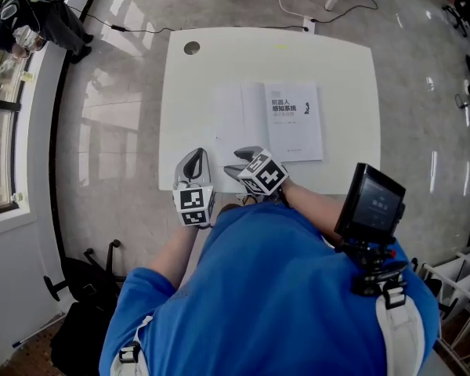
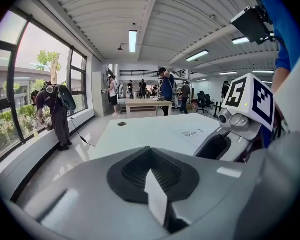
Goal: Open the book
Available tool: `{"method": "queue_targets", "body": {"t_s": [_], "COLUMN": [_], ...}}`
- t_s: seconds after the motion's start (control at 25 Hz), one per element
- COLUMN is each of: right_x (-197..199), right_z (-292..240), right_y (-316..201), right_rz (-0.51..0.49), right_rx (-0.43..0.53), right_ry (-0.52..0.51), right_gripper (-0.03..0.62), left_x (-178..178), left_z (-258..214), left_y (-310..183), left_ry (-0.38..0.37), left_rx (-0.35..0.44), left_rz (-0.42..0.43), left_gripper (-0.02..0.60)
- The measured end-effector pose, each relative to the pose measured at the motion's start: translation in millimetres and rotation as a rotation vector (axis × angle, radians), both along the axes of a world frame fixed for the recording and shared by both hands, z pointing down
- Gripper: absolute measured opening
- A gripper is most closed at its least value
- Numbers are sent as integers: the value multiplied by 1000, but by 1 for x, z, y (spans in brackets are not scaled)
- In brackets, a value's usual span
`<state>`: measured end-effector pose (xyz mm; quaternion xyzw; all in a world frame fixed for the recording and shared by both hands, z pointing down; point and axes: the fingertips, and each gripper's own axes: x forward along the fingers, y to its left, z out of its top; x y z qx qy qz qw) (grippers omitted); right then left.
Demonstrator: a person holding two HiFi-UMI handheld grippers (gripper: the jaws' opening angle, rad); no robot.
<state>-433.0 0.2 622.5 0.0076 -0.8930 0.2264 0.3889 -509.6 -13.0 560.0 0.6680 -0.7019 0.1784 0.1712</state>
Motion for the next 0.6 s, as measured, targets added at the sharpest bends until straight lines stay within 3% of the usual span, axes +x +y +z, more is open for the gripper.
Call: {"method": "queue_targets", "body": {"t_s": [0.12, 0.36, 0.6], "right_x": [23, 78, 152], "right_z": [-11, -46, -74], "right_y": [-14, -54, -78], "right_rz": [29, 104, 202], "right_rx": [70, 312, 464], "right_ry": [-21, -83, -120], "right_gripper": [212, 210, 207], "left_x": [26, 87, 153], "left_z": [-8, -29, -36], "left_y": [-10, -37, -51], "left_ry": [-34, -129, -134], "left_rx": [28, 117, 136], "left_rz": [43, 142, 210], "left_gripper": [2, 2, 2]}}
